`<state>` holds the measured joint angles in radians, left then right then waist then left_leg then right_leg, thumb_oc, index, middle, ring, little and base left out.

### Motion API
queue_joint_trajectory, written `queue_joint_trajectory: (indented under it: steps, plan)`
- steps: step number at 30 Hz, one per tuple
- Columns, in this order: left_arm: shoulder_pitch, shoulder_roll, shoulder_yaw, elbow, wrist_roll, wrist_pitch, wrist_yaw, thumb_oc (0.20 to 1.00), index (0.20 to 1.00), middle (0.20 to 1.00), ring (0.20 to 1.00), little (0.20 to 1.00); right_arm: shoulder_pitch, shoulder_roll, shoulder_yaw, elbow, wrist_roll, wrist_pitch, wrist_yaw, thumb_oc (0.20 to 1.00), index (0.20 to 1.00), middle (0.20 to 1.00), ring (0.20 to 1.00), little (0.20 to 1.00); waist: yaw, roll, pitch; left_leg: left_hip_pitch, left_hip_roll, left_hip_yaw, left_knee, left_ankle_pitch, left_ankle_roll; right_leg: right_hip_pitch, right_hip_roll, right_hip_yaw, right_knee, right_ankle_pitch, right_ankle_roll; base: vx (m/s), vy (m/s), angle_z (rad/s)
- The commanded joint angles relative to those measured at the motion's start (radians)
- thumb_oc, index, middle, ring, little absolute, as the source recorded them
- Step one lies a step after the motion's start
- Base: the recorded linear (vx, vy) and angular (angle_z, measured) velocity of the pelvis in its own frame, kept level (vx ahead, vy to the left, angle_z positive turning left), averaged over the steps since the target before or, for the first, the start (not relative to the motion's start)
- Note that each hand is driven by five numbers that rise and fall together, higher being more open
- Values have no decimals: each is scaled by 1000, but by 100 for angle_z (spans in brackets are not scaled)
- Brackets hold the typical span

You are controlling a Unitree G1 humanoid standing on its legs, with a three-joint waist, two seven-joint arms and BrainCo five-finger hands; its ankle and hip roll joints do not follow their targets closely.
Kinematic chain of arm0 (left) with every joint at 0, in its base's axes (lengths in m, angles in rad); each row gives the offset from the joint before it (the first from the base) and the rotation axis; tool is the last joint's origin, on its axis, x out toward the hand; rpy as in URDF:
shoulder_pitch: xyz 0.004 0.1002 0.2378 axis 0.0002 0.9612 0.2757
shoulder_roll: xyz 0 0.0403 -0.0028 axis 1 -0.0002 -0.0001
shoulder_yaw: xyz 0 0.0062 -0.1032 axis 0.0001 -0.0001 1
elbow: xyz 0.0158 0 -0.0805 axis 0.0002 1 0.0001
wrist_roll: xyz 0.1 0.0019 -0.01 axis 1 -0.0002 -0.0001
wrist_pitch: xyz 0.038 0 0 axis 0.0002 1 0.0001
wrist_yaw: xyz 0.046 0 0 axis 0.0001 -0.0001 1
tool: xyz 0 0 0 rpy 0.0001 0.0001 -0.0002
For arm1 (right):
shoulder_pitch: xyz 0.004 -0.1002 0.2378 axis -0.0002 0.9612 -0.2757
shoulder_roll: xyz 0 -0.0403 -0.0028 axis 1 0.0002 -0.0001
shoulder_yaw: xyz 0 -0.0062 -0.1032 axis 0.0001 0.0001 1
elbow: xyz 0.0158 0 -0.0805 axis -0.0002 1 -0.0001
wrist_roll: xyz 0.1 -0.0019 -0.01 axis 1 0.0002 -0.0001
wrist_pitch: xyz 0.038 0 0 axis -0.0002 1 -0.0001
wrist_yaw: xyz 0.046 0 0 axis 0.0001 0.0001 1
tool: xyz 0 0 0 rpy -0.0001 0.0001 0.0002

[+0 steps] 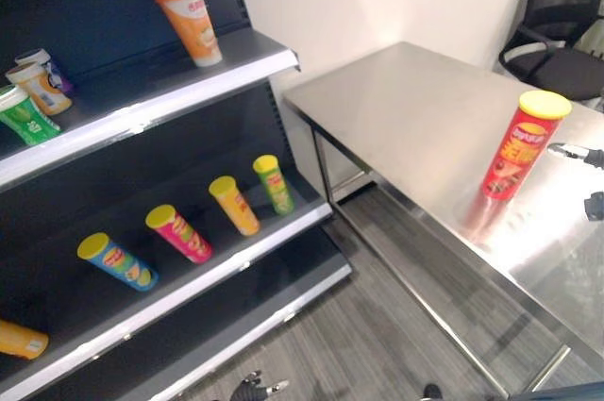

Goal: Put the goods on the table back onto the shelves and tidy them up.

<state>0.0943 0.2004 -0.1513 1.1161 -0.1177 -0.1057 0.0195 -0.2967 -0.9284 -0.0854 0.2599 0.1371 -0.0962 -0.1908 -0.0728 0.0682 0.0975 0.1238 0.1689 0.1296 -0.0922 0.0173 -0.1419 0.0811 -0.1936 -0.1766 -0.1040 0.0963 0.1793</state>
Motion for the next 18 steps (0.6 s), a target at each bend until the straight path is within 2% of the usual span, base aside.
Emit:
queue_joint_trajectory:
  steps: [1,18]
  plan:
    - [-67,81,-25,51,-59,-12,3,1000,1000,1000,1000,1000,-136,-31,41,65,54,-33,1,1000,1000,1000,1000,1000,14,-95,10,-12,6,14,18,-29,5,85,17,-47,53,-211,-22,0,-22,14]
    - [-58,95,-41,58,-86,-15,-5,1000,1000,1000,1000,1000,-312,-110,215,247,73,-7,65,1000,1000,1000,1000,1000,31,-106,11,-22,9,-7,15,-22,1,88,21,-70,63,-216,-25,2,-1,5]
